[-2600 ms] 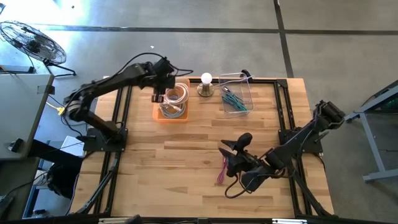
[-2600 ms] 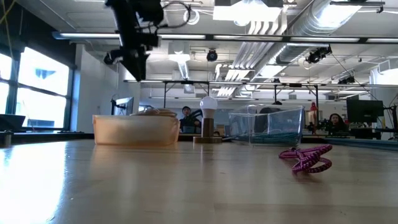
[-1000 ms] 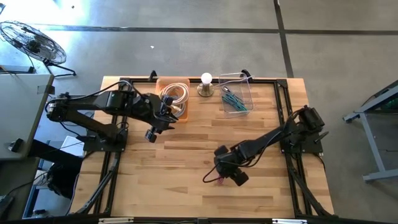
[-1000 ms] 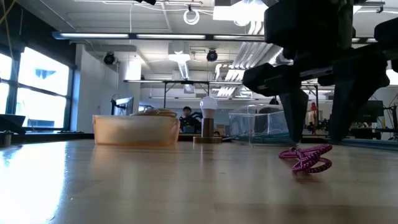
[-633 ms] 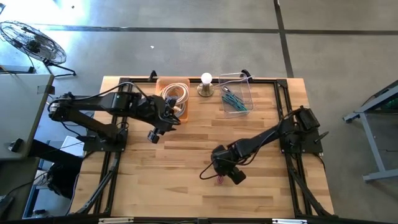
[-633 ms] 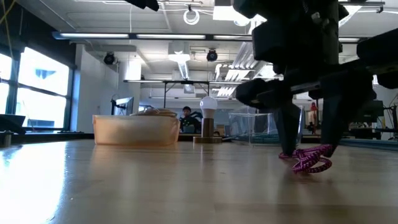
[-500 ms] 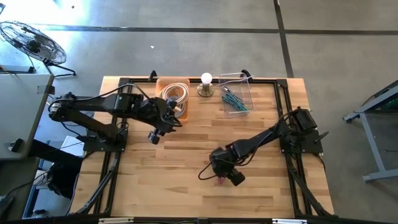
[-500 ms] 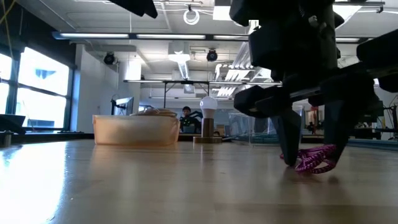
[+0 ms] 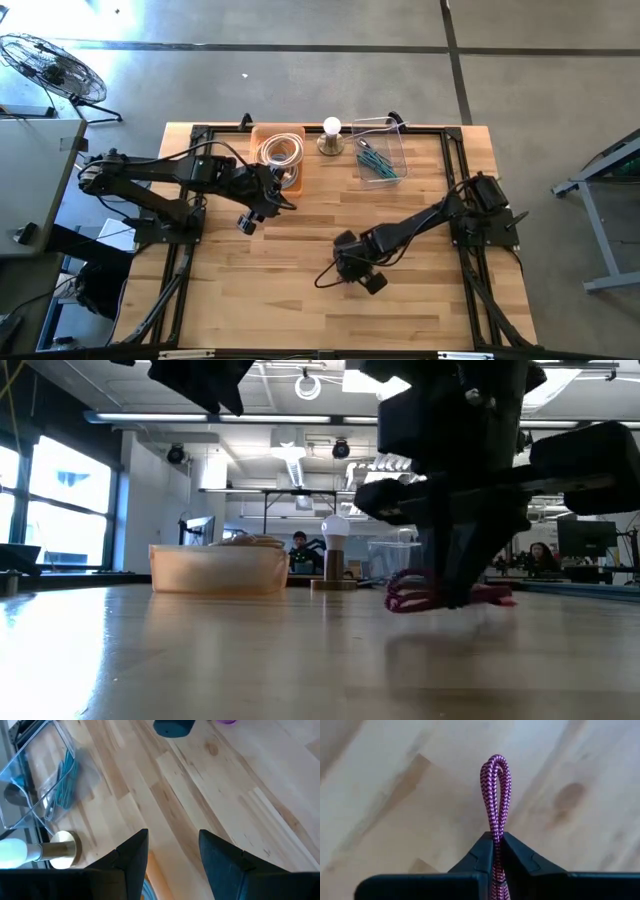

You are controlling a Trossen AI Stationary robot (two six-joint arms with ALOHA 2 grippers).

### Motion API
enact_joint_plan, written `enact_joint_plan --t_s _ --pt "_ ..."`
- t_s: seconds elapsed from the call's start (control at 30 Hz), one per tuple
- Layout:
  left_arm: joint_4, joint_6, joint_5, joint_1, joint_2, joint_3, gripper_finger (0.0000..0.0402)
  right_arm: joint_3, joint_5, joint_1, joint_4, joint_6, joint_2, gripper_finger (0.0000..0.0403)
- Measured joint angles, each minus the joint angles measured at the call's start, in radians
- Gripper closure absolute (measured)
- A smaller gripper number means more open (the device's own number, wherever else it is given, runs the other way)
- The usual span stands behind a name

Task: Pick & Place USB Port
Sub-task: Put the pink charger cable into the transparent bin

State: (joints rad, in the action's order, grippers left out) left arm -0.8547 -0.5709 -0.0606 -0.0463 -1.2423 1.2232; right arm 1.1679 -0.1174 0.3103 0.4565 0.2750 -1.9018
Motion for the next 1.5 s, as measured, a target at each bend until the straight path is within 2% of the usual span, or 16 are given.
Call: enact_joint_plan --t_s 0.07,0.17,0.3,0.37,0.47,0.53,0.67,0.87,0.97,1.23,1.5 --pt "0.004 0.0 0.019 0.0 0.0 0.0 0.0231 0.023 0.069 0.013 0.038 0.014 0.004 0.0385" --pt "0.024 0.017 0.102 0.0 0.003 0.0 0.0231 0.076 0.195 0.031 0.13 0.02 0.026 0.0394" --pt "0.025 0.068 0.235 0.0 0.04 0.003 0.0231 0.167 0.436 0.053 0.3 -0.023 0.075 0.0395" --pt "0.021 0.071 0.269 0.0 0.071 0.005 0.0231 0.219 0.56 0.053 0.393 -0.042 0.11 0.0395" --pt "0.025 0.071 0.269 0.0 0.131 0.008 0.0231 0.287 0.737 0.031 0.505 -0.123 0.185 0.0395" --pt "0.023 0.071 0.228 0.0 0.169 0.007 0.0231 0.317 0.841 -0.009 0.556 -0.201 0.246 0.0395" --pt "0.022 0.071 0.128 0.0 0.228 0.008 0.0231 0.325 0.932 -0.127 0.533 -0.325 0.38 0.0395" --pt "0.021 0.07 0.082 0.0 0.261 0.008 0.0231 0.325 0.913 -0.35 0.534 -0.501 0.486 0.0395" --pt "0.007 0.057 0.084 0.0 0.26 0.008 0.0231 0.323 0.789 -0.454 0.522 -0.525 0.481 0.0395" --pt "0.01 0.03 0.089 0.0 0.263 -0.037 0.0231 0.323 0.488 -0.67 0.519 -0.5 0.335 0.0395" --pt "0.007 0.026 0.16 0.0 0.296 -0.109 0.0231 0.322 0.435 -0.784 0.584 -0.522 0.194 0.0395"
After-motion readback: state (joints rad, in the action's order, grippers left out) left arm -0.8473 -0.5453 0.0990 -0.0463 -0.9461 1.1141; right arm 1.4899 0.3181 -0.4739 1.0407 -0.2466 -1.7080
